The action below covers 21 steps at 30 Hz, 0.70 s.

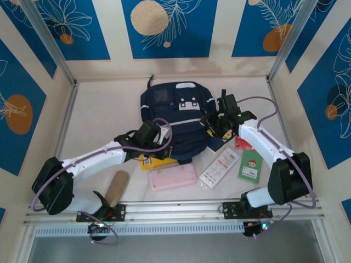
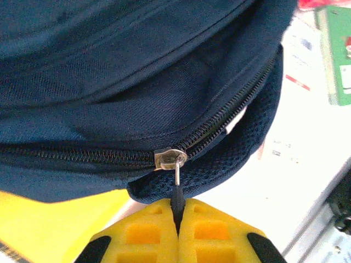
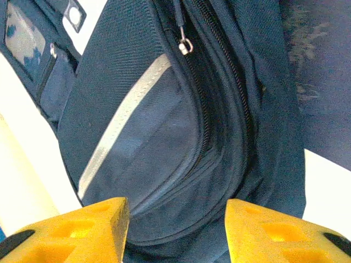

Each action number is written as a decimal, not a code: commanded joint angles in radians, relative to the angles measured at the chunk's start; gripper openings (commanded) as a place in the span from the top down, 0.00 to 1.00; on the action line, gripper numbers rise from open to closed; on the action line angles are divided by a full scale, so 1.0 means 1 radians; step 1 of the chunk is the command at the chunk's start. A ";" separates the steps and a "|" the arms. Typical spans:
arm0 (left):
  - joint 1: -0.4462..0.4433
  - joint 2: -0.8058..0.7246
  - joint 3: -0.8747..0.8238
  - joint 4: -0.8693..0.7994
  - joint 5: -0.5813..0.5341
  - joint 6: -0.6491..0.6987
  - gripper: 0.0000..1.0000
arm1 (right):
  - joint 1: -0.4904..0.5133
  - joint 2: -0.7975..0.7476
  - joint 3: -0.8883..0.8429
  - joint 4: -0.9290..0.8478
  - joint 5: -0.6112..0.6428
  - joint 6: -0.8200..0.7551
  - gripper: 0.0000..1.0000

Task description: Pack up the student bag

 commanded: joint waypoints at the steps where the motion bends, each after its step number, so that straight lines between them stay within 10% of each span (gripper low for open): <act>1: -0.033 0.015 0.054 0.061 0.057 -0.035 1.00 | 0.021 -0.070 -0.008 -0.112 0.040 0.076 0.50; 21: -0.062 -0.015 0.045 0.046 0.007 -0.036 1.00 | 0.275 0.034 -0.059 0.014 -0.122 0.367 0.56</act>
